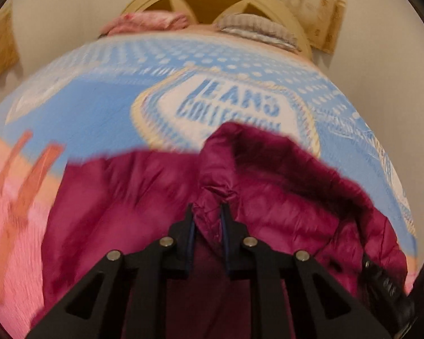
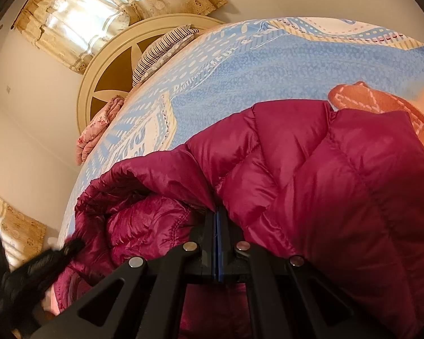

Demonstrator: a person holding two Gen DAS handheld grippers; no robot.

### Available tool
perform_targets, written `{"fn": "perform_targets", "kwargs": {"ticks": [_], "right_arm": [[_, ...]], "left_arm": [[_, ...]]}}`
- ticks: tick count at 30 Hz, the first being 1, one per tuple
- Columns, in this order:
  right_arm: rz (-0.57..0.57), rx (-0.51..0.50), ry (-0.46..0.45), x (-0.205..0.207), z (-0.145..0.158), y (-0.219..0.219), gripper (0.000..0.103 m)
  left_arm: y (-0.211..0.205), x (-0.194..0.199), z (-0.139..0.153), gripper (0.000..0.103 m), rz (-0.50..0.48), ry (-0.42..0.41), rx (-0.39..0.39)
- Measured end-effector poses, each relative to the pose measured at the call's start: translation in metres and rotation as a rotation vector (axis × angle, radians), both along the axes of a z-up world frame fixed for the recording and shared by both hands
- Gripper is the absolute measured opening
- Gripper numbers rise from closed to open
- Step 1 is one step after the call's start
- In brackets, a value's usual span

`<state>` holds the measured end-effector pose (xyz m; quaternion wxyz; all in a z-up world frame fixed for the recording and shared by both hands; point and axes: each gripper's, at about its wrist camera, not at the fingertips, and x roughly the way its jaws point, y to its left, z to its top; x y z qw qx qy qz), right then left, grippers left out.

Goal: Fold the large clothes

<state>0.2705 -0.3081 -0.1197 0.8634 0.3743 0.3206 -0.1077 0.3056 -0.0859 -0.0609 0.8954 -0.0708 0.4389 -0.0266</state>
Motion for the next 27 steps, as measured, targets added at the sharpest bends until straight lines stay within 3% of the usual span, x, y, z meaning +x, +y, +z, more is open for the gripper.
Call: {"fn": "perform_targets", "kwargs": {"ticks": [3,5,7,10,13,15,16,19,23,27], "right_arm": [[0.0,-0.002,0.002,0.001,0.0,0.0,0.0],[0.0,-0.002,0.001,0.001,0.0,-0.001,0.0],[-0.003,0.002,-0.001,0.001,0.0,-0.002,0.0],[-0.007,0.013,-0.009,0.0,-0.001,-0.003,0.0],[-0.027,0.081,-0.053,-0.009,-0.001,-0.011,0.0],[-0.101,0.135,-0.089,-0.03,0.005,-0.022,0.001],[-0.147,0.124,-0.093,-0.039,0.011,-0.026,0.001],[-0.263,-0.04,-0.082,-0.06,0.046,-0.027,0.001],[-0.082,-0.124,-0.113,-0.008,0.09,-0.006,0.002],[0.057,-0.166,-0.009,0.068,0.092,0.017,0.002]], "left_arm": [[0.013,-0.009,-0.023,0.021,0.024,0.029,-0.051],[0.021,-0.018,-0.028,0.022,0.047,0.004,-0.116],[0.022,-0.027,-0.033,0.022,0.048,-0.048,-0.143],[0.021,-0.022,-0.037,0.023,0.057,-0.053,-0.164],[0.026,-0.022,-0.039,0.023,0.06,-0.059,-0.204],[0.03,-0.023,-0.039,0.023,0.06,-0.06,-0.233],[0.03,-0.024,-0.039,0.023,0.06,-0.061,-0.235],[0.031,-0.024,-0.039,0.023,0.06,-0.063,-0.23],[0.032,-0.024,-0.038,0.023,0.059,-0.065,-0.229],[0.034,-0.022,-0.039,0.023,0.058,-0.065,-0.238]]}}
